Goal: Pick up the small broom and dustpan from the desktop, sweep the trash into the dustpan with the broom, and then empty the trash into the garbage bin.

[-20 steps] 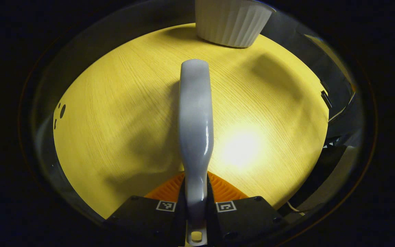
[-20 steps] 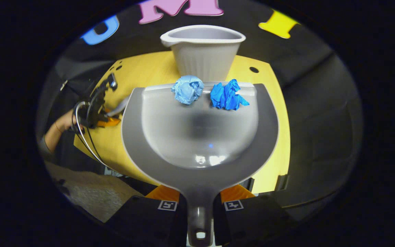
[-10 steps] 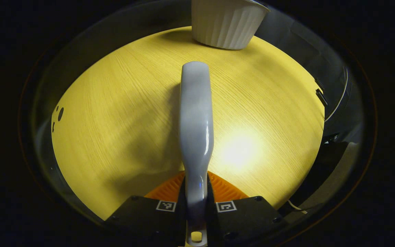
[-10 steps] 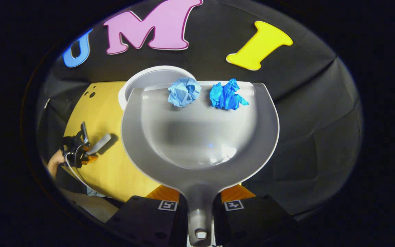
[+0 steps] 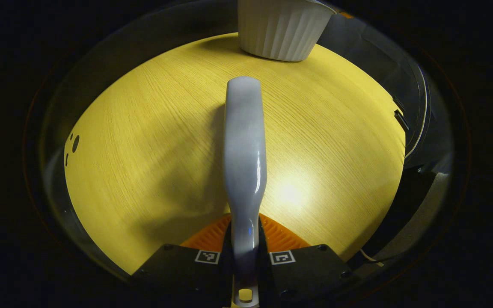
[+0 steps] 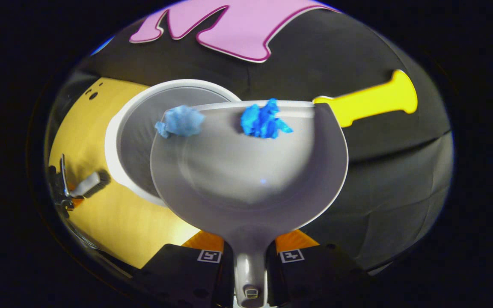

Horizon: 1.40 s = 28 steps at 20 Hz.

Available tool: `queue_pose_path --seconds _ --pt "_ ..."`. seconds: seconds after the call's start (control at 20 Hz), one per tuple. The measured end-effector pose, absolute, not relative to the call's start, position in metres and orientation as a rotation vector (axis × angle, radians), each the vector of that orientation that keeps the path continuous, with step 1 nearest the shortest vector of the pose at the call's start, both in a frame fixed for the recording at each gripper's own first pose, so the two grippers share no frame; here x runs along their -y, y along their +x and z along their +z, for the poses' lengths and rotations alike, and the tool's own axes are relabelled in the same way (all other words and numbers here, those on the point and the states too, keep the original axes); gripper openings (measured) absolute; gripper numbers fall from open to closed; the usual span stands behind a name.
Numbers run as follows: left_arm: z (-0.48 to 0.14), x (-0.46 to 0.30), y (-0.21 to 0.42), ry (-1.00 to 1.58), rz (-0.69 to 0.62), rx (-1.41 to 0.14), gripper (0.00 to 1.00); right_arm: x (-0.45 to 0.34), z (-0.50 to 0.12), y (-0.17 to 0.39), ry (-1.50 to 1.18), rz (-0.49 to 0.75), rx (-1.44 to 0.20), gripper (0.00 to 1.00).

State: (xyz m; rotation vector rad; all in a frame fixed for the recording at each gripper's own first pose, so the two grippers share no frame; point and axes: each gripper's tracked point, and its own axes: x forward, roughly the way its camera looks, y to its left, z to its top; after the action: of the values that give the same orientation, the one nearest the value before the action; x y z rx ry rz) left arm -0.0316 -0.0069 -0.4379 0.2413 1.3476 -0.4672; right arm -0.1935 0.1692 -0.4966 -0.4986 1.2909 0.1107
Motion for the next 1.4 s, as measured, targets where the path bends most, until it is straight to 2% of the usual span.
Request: queue_pose_path --seconds 0.15,0.2,0.25,0.35,0.4,0.55,0.6,0.65,0.75,0.85,1.0,1.2,1.4 --pt "-0.438 0.006 -0.032 0.250 -0.473 -1.353 0.28 -0.155 -0.488 -0.190 -0.684 0.131 -1.228 0.34" --pt "-0.438 0.007 -0.032 0.252 -0.474 -1.354 0.31 -0.152 -0.487 -0.189 -0.730 0.141 -1.214 0.34" --pt "-0.439 0.007 -0.032 0.255 -0.475 -1.355 0.28 -0.153 -0.491 -0.187 -0.769 0.151 -1.202 0.34" --pt "-0.438 0.007 -0.032 0.259 -0.472 -1.353 0.31 -0.147 -0.492 -0.184 -0.861 0.160 -1.175 0.34" --pt "-0.438 0.007 -0.032 0.262 -0.473 -1.355 0.28 -0.145 -0.489 -0.180 -0.926 0.166 -1.146 0.34" --pt "-0.438 0.007 -0.032 0.265 -0.477 -1.359 0.28 -0.144 -0.486 -0.166 -1.068 0.190 -1.085 0.34" --pt "-0.438 0.007 -0.032 0.266 -0.477 -1.360 0.31 -0.146 -0.483 -0.163 -1.117 0.197 -1.060 0.34" --pt "-0.438 0.007 -0.032 0.267 -0.476 -1.362 0.28 -0.146 -0.478 -0.156 -1.180 0.204 -1.031 0.34" --pt "-0.438 0.007 -0.032 0.267 -0.472 -1.363 0.31 -0.150 -0.464 -0.146 -1.301 0.210 -0.961 0.34" --pt "-0.438 0.007 -0.032 0.259 -0.465 -1.358 0.28 -0.156 -0.454 -0.138 -1.421 0.213 -0.886 0.34" --pt "-0.438 0.007 -0.032 0.249 -0.457 -1.354 0.28 -0.155 -0.433 -0.131 -1.566 0.261 -0.811 0.34" --pt "-0.439 0.007 -0.032 0.251 -0.459 -1.357 0.28 -0.146 -0.440 -0.119 -1.631 0.266 -0.774 0.33" --pt "-0.439 0.007 -0.032 0.251 -0.460 -1.360 0.28 -0.151 -0.440 -0.125 -1.579 0.271 -0.811 0.34"
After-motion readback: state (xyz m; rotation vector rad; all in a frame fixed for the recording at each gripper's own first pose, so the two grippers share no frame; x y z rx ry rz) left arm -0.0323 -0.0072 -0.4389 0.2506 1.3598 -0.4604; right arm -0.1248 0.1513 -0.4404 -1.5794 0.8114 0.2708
